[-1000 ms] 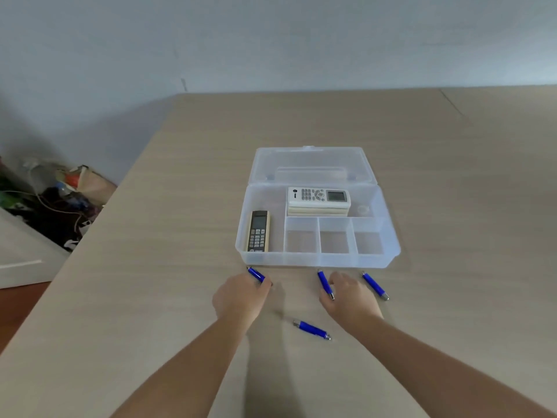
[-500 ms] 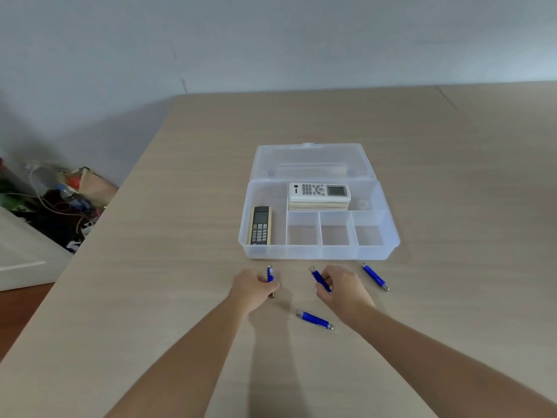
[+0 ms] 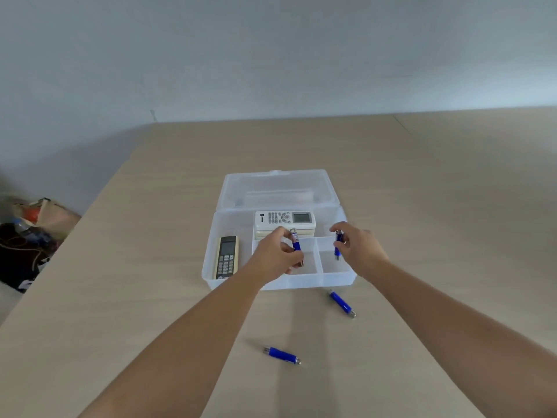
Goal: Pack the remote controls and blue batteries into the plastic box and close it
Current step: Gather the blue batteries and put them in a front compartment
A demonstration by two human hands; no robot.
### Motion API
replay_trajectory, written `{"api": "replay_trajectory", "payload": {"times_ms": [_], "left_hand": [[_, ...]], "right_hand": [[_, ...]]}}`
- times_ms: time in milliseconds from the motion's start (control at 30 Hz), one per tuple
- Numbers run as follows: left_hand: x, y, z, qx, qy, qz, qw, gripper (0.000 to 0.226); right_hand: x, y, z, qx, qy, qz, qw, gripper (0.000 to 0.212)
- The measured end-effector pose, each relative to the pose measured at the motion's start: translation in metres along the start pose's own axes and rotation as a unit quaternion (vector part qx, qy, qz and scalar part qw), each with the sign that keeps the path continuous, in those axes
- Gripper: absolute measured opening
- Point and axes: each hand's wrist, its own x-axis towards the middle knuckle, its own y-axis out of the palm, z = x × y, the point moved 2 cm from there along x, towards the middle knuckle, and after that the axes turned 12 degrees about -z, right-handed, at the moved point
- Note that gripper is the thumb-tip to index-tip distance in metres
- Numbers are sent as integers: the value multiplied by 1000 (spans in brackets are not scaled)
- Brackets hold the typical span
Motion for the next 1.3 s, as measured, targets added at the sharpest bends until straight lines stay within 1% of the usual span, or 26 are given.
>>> {"api": "replay_trajectory", "payload": {"times_ms": [67,133,200,233,300,367,467,567,633,667,700,733,800,867,933,967,1033,1100,1133,1167,1200,1233,1267,1300], "left_hand": [[11,13,-4,-4,-5,9,1000,36],[20,21,-3,-5,-7,7,1000,42],[28,26,0,-11,-10,1,1000,44],[31,28,3,-10,-12,-1,1000,45],[34,29,6,-10,-16,-2,1000,43],[39,31,10,-13,-19,-5,1000,41],[46,33,13,-13,-22,-18,1000,41],[50,34,13,-6,-16,-16,1000,43],[52,36,11,6,-13,-9,1000,42],[52,37,10,15,-10,-7,1000,40],[53,39,8,23,-7,-6,1000,38],[53,41,5,34,-4,-6,999,37],[57,46,-1,65,10,-7,998,35],[59,55,-9,107,38,1,994,36],[59,69,-15,139,64,19,988,41],[58,76,-18,153,72,31,985,43],[57,95,-22,205,79,52,974,44],[59,115,-23,285,78,70,953,38],[59,123,-23,318,72,68,943,28],[61,130,-21,348,57,67,934,13],[62,136,-19,372,46,64,925,8],[63,141,-18,391,46,63,917,24],[62,145,-18,412,45,78,907,35],[63,148,-19,436,46,86,895,41]], "right_hand": [[15,9,-11,-85,-18,56,995,29],[23,21,-20,-176,-64,112,976,31],[31,31,-27,-290,-128,145,937,30],[34,36,-29,-344,-157,148,914,27],[37,41,-29,-415,-181,146,880,16],[38,42,-23,-458,-205,145,853,20],[37,41,-17,-497,-237,145,822,15],[37,39,-18,-515,-244,154,808,15],[37,39,-20,-515,-243,159,806,18],[37,38,-22,-509,-245,160,809,18],[38,37,-23,-500,-252,157,813,13],[38,35,-25,-486,-258,146,822,11],[39,27,-34,-447,-256,111,850,27],[35,14,-42,-341,-227,68,910,33],[25,0,-54,-179,-137,35,974,36],[20,-4,-58,-105,-80,25,991,36],[11,-7,-66,2,26,20,999,32],[5,-7,-72,73,95,30,992,25],[4,-7,-73,99,112,31,988,23],[3,-7,-74,120,121,29,985,22],[2,-7,-75,136,126,27,982,22],[2,-6,-76,144,127,26,981,23],[1,-6,-77,147,126,26,981,24],[1,-4,-77,146,123,28,981,25]]}}
